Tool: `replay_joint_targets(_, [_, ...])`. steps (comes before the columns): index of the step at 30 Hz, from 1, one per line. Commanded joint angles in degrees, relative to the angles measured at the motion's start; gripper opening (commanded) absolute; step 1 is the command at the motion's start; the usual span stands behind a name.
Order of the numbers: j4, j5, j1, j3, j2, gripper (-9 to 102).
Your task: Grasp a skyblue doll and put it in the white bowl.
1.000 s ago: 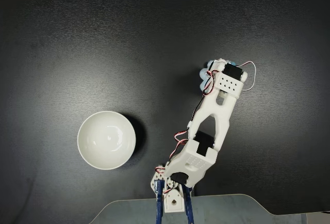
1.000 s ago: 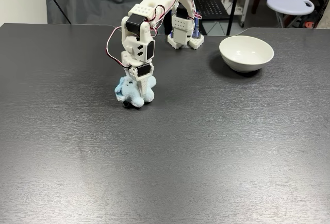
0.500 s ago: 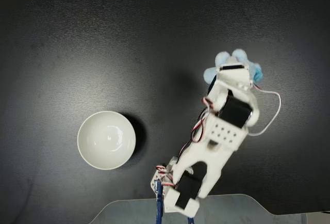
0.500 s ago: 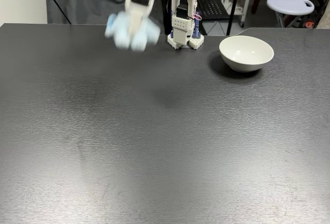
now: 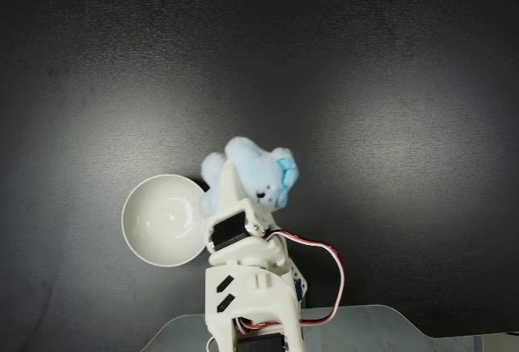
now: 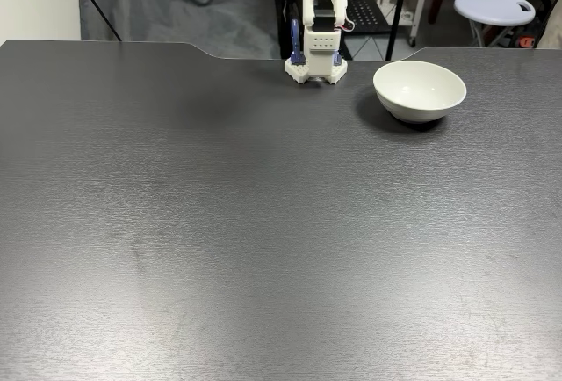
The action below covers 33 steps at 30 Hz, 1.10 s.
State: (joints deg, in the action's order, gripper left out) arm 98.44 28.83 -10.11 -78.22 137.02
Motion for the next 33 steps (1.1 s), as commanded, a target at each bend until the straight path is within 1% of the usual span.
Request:
replay_joint_targets(1, [3.2, -0.6, -16.3, -1.8, 1.1, -1])
replay_joint_targets(7, [3.2, -0.6, -34.4, -8.5, 1.2, -1])
replay_joint_targets(10, [3.2, -0.6, -39.5, -12.1, 1.5, -1])
replay_joint_targets(14, [3.2, -0.2, -43.2, -17.4, 0.7, -1])
replay_joint_targets(18, [2.6, 0.1, -49.0, -24.5, 0.8, -1])
replay_joint_targets(21, [2.2, 0.1, -51.1, -27.8, 0.9, -1])
replay_joint_targets(29, [-2.2, 0.1, -52.6, -28.6, 1.0, -1])
replay_joint_targets(33, [-6.9, -0.5, -55.1, -28.7, 1.5, -1])
